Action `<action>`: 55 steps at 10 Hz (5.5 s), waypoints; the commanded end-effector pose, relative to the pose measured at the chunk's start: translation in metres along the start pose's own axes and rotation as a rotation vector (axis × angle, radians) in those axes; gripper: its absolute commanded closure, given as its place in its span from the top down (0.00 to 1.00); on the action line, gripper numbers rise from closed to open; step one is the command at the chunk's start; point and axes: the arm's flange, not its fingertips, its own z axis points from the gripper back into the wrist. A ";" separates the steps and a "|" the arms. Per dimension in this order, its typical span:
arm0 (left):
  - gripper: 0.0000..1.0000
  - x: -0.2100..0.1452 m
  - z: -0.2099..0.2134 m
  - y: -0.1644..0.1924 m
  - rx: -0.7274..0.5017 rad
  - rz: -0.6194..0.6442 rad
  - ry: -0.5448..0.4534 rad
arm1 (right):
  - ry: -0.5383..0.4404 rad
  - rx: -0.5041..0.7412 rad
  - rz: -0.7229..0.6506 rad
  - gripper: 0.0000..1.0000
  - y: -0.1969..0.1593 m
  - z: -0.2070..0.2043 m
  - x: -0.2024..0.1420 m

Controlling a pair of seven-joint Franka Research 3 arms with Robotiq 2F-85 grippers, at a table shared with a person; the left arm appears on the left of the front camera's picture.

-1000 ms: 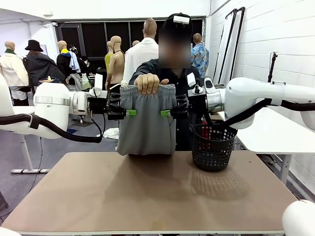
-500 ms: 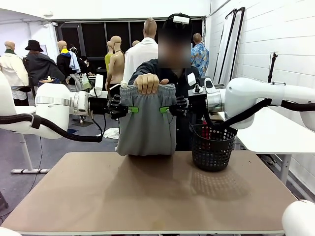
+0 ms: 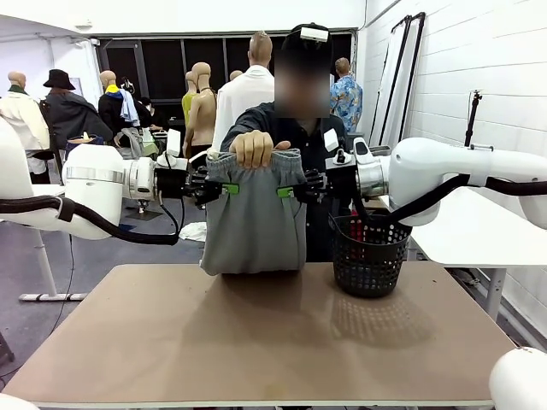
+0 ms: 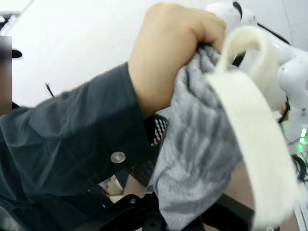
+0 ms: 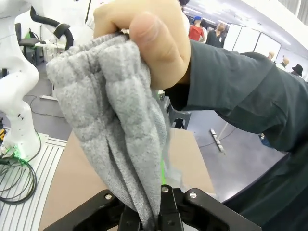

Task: Fold the training pants.
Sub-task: Grab both ends of the Training pants handed by a person, then release the ends of the Training pants and then grab the overlapped ends.

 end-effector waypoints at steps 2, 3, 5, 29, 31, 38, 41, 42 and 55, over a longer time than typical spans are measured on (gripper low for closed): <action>0.00 0.007 0.000 -0.004 0.032 -0.033 -0.053 | -0.015 0.003 -0.017 0.00 0.000 0.001 0.001; 0.00 0.007 0.000 -0.004 0.032 -0.033 -0.053 | -0.015 0.003 -0.017 0.00 0.000 0.001 0.001; 0.00 0.007 0.000 -0.004 0.032 -0.033 -0.053 | -0.015 0.003 -0.017 0.00 0.000 0.001 0.001; 0.00 0.007 0.000 -0.004 0.032 -0.033 -0.053 | -0.015 0.003 -0.017 0.00 0.000 0.001 0.001; 0.00 0.007 0.000 -0.004 0.032 -0.033 -0.053 | -0.015 0.003 -0.017 0.00 0.000 0.001 0.001; 0.00 0.007 0.000 -0.004 0.032 -0.033 -0.053 | -0.015 0.003 -0.017 0.00 0.000 0.001 0.001; 0.00 0.007 0.000 -0.004 0.032 -0.033 -0.053 | -0.015 0.003 -0.017 0.00 0.000 0.001 0.001; 0.00 0.007 0.000 -0.004 0.032 -0.033 -0.053 | -0.015 0.003 -0.017 0.00 0.000 0.001 0.001; 0.00 0.007 0.000 -0.004 0.032 -0.033 -0.053 | -0.015 0.003 -0.017 0.00 0.000 0.001 0.001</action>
